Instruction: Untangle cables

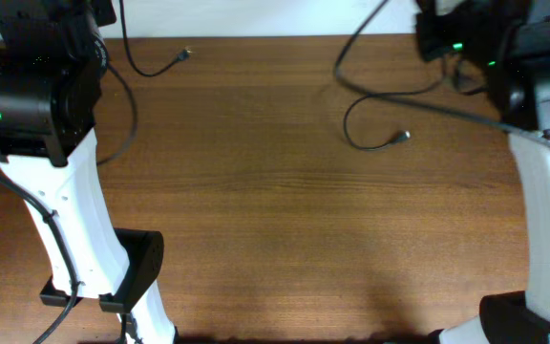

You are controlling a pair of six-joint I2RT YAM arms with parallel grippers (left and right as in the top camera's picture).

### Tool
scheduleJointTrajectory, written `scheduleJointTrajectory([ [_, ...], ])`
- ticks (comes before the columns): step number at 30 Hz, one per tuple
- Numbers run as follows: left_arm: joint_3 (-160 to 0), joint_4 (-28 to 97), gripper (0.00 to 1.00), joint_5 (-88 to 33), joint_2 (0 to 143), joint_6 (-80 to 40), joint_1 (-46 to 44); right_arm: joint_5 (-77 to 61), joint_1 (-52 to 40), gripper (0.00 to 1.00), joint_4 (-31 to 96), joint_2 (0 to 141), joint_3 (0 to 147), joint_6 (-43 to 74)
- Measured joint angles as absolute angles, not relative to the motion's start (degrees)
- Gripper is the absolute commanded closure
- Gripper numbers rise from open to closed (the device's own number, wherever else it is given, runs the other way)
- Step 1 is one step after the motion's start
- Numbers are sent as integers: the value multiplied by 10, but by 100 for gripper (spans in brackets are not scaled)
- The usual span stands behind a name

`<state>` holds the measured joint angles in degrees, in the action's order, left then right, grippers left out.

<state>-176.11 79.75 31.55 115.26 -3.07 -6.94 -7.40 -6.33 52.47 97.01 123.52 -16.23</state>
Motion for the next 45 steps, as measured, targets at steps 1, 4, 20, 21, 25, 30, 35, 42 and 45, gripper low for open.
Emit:
scheduleJointTrajectory([
  [1, -1761, 800, 100, 311, 1153, -31, -69, -73, -38, 96, 539, 975, 1235, -161],
  [4, -1761, 801, 100, 301, 1153, -31, -69, -76, -28, 96, 572, 981, 1233, -157],
  [20, -1734, 808, 100, 265, 1152, -31, -69, -91, -152, 96, 625, 1225, 1232, -117],
  [21, -1734, 808, 100, 264, 1152, -31, -69, -91, -159, 96, 625, 1247, 1232, -117],
  [25, -1734, 808, 100, 263, 1152, -31, -69, -92, -179, 96, 633, 1314, 1231, -118],
  [30, -1734, 812, 100, 263, 1152, -31, -69, -42, -181, 96, 646, 1333, 1197, -118],
  [35, -1734, 821, 100, 263, 1152, -31, -69, -30, -122, 96, 638, 1333, 1161, -108],
  [42, -1734, 821, 100, 263, 1152, -31, -69, -45, -27, 75, 653, 1334, 1160, -117],
  [45, -1734, 821, 100, 263, 1152, -31, -69, -51, -29, 21, 653, 1334, 1160, -115],
])
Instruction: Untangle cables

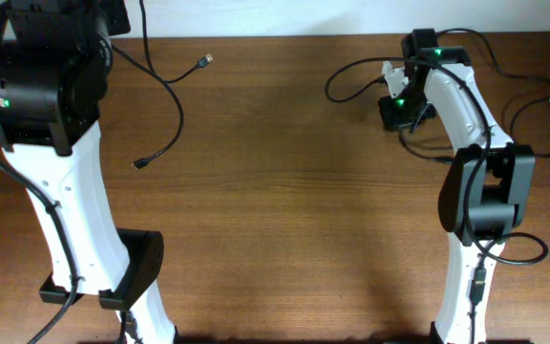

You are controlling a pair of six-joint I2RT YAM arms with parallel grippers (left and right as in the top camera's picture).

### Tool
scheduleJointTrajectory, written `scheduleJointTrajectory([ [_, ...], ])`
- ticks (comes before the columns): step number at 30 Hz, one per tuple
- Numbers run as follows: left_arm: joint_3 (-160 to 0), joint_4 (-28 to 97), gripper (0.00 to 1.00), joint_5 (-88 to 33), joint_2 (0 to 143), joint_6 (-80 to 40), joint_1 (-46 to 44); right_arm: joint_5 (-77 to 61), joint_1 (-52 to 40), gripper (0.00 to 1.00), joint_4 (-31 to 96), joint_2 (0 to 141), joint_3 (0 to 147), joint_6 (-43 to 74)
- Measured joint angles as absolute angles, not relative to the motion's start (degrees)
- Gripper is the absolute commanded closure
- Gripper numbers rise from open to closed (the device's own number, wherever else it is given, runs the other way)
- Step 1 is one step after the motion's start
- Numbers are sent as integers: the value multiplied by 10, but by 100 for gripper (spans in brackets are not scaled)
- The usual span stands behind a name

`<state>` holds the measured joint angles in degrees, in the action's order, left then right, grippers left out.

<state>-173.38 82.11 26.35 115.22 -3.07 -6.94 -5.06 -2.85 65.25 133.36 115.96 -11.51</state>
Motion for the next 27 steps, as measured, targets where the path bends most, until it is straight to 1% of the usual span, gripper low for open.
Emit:
scheduleJointTrajectory([
  [1, -1734, 821, 100, 263, 1152, -31, -69, -53, -29, 3, 655, 1334, 1160, -111],
  [8, -1734, 828, 100, 263, 1152, -30, -69, -90, -29, 3, 661, 1329, 1160, -127],
  [10, -1734, 829, 100, 263, 1152, -30, -69, -90, -29, 3, 662, 1296, 1160, -139],
  [11, -1734, 830, 100, 263, 1152, -30, -69, -90, -28, 1, 660, 1242, 1161, -144],
  [14, -1734, 829, 100, 231, 1152, -30, -69, -78, -28, 1, 629, 1105, 1166, -155],
  [16, -1734, 831, 100, 151, 1152, -30, -69, -39, -28, 1, 627, 979, 1186, -155],
  [17, -1733, 835, 100, 116, 1153, -30, -69, -12, -28, 1, 632, 949, 1189, -155],
  [20, -1734, 855, 100, 18, 1172, -31, -88, 69, -28, 1, 640, 931, 1189, -150],
  [23, -1733, 876, 100, -13, 1224, -31, -137, 108, -21, 1, 638, 928, 1187, -141],
  [27, -1730, 930, 100, -15, 1277, -31, -203, 116, 2, 1, 639, 926, 1187, -135],
])
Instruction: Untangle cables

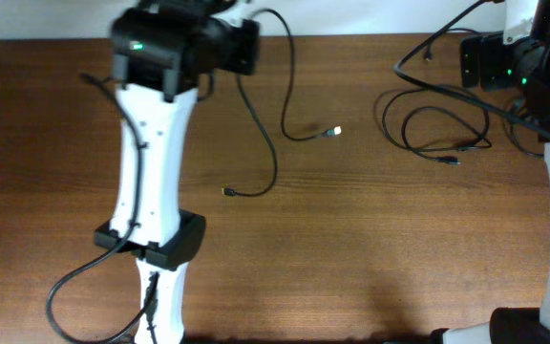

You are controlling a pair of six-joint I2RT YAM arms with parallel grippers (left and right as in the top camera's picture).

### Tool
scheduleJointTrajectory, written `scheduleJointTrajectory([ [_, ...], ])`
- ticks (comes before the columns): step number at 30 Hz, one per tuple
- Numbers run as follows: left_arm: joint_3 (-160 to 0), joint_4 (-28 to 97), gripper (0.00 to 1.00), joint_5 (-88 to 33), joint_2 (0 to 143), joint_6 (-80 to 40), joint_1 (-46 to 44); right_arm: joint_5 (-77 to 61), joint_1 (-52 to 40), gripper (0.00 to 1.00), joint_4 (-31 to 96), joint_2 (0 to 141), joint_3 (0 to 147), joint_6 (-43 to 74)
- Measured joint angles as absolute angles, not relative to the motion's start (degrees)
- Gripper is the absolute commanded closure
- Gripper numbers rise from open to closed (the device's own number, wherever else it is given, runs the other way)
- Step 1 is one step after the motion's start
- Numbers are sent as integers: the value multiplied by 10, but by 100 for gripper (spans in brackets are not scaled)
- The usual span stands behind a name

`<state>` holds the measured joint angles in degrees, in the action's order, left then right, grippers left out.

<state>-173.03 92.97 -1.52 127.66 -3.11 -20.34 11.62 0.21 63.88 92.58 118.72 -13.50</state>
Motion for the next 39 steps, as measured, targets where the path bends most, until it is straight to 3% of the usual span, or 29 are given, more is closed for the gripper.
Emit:
scheduleJointTrajectory([
  [4, -1731, 966, 100, -15, 1333, -47, -260, 118, 3, 1, 639, 926, 1187, -135],
  [5, -1730, 965, 89, -15, 1355, -49, -273, 118, 3, 1, 639, 926, 1187, -135],
  [6, -1730, 964, 39, -11, 1366, -51, -281, 118, 3, 1, 639, 926, 1187, -135],
  [7, -1730, 961, 1, 0, 1377, -53, -289, 118, 3, 1, 639, 926, 1187, -135],
  [13, -1730, 931, 1, 24, 1387, -57, -297, 113, 3, 1, 639, 926, 1187, -135],
  [17, -1761, 883, 1, 73, 1384, -57, -295, 19, 3, 1, 639, 925, 1187, -134],
  [21, -1783, 833, 1, 136, 1246, -57, -264, -95, -8, 1, 640, 954, 1187, -134],
  [26, -1801, 862, 1, 240, 1086, -54, -244, -122, -136, 1, 639, 1080, 1187, -133],
  [33, -1792, 888, 1, 286, 1117, -52, -242, -130, -280, 1, 616, 1261, 1187, -133],
  [39, -1792, 911, 1, 307, 1116, -52, -242, -130, -352, 1, 585, 1322, 1187, -133],
])
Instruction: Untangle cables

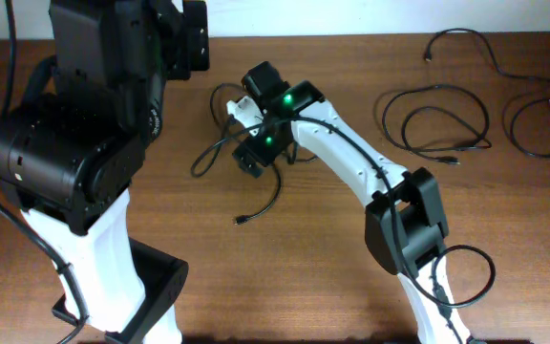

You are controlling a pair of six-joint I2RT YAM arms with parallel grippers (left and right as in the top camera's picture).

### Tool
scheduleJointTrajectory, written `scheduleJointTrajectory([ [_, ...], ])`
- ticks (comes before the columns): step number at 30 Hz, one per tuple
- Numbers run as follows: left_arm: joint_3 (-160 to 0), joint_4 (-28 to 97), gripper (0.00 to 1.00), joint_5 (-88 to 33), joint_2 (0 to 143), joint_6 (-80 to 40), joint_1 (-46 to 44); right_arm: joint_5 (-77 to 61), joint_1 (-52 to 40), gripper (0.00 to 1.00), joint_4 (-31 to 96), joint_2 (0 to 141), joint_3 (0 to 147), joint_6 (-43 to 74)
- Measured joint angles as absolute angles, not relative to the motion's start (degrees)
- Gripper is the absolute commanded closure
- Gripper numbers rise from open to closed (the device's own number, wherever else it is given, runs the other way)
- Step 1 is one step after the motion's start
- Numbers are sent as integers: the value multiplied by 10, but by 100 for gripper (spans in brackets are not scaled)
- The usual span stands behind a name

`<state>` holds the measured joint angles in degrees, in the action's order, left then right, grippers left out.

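A tangled black cable (220, 134) lies bunched at the back left of the wooden table (304, 277), and one plug end (242, 222) trails toward the front. My right gripper (249, 158) reaches across from the right and sits on the tangle; its jaws are hidden under the wrist. The left arm (74, 162) rises close to the camera, with its gripper end (191, 38) at the back edge, left of the tangle. Its fingers cannot be made out.
Two more black cables lie apart at the back right: a coiled one (437, 119) and a longer looping one (533, 119) that runs up to the back edge. The right arm's base (409, 239) stands at the front right.
The right arm has moved from the back right corner to the tangle at the back left. The left arm now stands further left and closer to the camera. The loose middle cable now lies bunched.
At first both arms were raised at the far corners, with cables trailing along the back. Then the right gripper was at a cable loop at the back right. Later two cables lay coiled on the right and the left arm stood over a third, now under the right gripper.
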<state>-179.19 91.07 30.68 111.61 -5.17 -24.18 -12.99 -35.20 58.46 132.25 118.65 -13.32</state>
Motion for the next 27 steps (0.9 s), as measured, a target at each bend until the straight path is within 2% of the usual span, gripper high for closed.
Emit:
scheduleJointTrajectory([
  [8, -1792, 920, 1, 309, 1116, -52, -242, -65, -325, 1, 553, 1359, 1184, -142],
  [16, -1792, 922, 1, 310, 1116, -52, -242, -53, -324, 1, 472, 1356, 1080, -151],
  [17, -1792, 923, 1, 309, 1116, -52, -242, -51, -324, 62, 459, 1349, 1065, -153],
  [18, -1792, 924, 1, 310, 1116, -52, -242, -50, -324, 96, 446, 1344, 1051, -156],
  [27, -1792, 924, 1, 310, 1116, -52, -242, -57, -323, 96, 431, 1336, 1038, -150],
])
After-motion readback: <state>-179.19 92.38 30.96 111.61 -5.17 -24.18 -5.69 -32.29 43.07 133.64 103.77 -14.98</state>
